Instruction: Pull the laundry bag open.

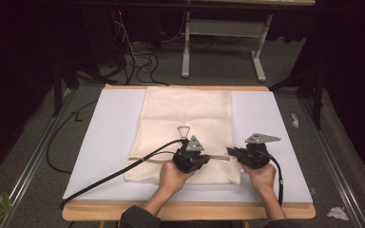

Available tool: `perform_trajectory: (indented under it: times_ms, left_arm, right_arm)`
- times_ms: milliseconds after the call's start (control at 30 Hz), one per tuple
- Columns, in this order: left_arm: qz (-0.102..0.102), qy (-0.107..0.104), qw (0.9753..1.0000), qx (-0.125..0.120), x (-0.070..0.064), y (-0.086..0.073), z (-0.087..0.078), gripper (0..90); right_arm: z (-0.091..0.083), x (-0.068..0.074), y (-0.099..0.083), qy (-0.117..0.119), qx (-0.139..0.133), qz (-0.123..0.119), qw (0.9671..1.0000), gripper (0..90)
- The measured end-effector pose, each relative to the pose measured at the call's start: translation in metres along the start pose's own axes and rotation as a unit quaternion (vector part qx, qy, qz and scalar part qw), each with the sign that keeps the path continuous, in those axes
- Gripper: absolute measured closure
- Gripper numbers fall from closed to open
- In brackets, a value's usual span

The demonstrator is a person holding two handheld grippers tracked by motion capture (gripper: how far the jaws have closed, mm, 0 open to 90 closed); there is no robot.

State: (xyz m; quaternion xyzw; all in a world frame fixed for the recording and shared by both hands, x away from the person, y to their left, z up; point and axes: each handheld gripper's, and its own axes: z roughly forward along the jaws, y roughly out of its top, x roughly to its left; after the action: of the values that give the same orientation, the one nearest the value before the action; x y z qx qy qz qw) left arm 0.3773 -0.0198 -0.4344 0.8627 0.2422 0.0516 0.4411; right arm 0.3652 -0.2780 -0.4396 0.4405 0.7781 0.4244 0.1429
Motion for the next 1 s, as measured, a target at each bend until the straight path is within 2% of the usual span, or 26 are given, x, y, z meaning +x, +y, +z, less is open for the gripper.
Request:
perform_trajectory:
  times_ms: [67, 100, 233, 333, 500, 600, 733, 833, 1000]
  left_arm:
    - [-0.003, -0.001, 1.0000, -0.001, 0.002, -0.001, 0.000, 87.2]
    - [-0.011, -0.004, 0.9999, -0.002, 0.005, -0.003, -0.001, 87.3]
    - [-0.011, -0.007, 0.9999, -0.001, 0.006, -0.002, -0.004, 87.2]
    - [-0.008, -0.001, 1.0000, 0.001, 0.006, -0.002, -0.006, 87.2]
    - [-0.018, 0.002, 0.9998, -0.003, 0.009, -0.005, -0.009, 87.2]
    - [-0.012, 0.003, 0.9999, -0.009, 0.010, -0.003, -0.015, 87.2]
    - [-0.010, 0.007, 0.9999, -0.008, 0.011, -0.005, -0.016, 87.2]
    - [-0.028, 0.002, 0.9995, -0.010, 0.017, -0.011, -0.017, 87.2]
    - [-0.028, 0.008, 0.9995, -0.016, 0.018, -0.011, -0.020, 87.2]
  right_arm:
    - [0.000, -0.001, 0.000, -0.003, 0.004, -0.001, 1.0000, 88.0]
    - [0.000, -0.001, 0.001, -0.004, 0.003, -0.001, 1.0000, 88.0]
    - [0.000, -0.001, -0.001, -0.003, -0.002, 0.002, 1.0000, 88.0]
    - [0.000, 0.000, 0.000, -0.006, -0.002, -0.001, 1.0000, 88.0]
    - [0.001, -0.002, 0.001, -0.007, 0.003, 0.001, 1.0000, 88.0]
    - [-0.001, 0.000, 0.003, -0.011, 0.000, -0.002, 0.9999, 88.1]
    - [0.001, 0.000, 0.002, -0.012, -0.001, 0.001, 0.9999, 88.0]
    - [0.003, -0.002, -0.001, -0.010, 0.002, 0.005, 0.9999, 88.0]
    - [0.002, -0.002, -0.002, -0.011, 0.002, 0.005, 0.9999, 88.0]
